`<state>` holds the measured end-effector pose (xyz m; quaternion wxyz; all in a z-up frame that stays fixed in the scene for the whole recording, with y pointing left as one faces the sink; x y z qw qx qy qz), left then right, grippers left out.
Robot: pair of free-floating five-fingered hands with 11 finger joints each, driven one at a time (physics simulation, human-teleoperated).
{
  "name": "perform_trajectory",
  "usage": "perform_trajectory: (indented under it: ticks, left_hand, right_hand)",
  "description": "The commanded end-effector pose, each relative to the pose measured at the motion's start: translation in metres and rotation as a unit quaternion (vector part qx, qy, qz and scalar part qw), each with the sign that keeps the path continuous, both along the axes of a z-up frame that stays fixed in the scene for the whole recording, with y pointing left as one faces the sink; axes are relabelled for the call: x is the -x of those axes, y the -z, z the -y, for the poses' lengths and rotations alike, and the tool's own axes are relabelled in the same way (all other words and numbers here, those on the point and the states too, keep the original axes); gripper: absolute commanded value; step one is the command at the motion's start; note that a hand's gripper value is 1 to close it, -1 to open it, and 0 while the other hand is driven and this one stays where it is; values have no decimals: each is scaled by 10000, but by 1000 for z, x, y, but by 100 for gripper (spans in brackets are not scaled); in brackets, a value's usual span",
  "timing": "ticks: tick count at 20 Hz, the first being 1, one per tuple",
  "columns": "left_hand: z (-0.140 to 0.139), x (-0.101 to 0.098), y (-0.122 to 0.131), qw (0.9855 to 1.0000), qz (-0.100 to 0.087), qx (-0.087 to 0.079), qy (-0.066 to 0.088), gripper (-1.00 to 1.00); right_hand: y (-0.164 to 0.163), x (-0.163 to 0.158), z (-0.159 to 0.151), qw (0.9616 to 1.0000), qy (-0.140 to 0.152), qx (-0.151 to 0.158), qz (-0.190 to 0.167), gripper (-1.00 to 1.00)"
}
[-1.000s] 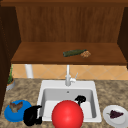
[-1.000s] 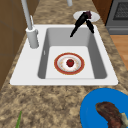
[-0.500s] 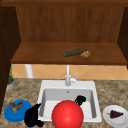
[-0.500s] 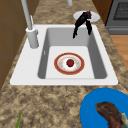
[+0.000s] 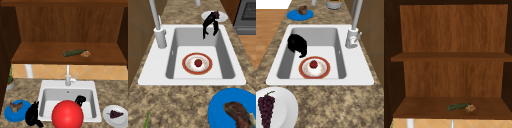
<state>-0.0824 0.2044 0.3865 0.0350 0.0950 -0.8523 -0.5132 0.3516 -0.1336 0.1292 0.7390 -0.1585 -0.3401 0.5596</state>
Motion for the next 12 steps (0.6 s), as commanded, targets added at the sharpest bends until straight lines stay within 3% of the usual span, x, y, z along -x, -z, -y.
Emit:
perform_trajectory:
  ticks: [1, 4, 9, 12]
  left_hand:
    - [-12, -23, 28, 9997, 27, -175, -146, -100]
    - [-17, -19, 53, 9996, 124, -231, -71, -100]
    - [-31, -4, 94, 9994, -12, -265, 217, -100]
    - [-31, -18, 116, 9986, -19, -388, 364, -100]
  right_hand:
    - [0, 0, 0, 10000, 0, 0, 0, 0]
    - [0, 0, 0, 10000, 6, -2, 2, 0]
    - [0, 0, 0, 10000, 13, -5, 5, 0]
    - [0, 0, 0, 10000, 16, -6, 6, 0]
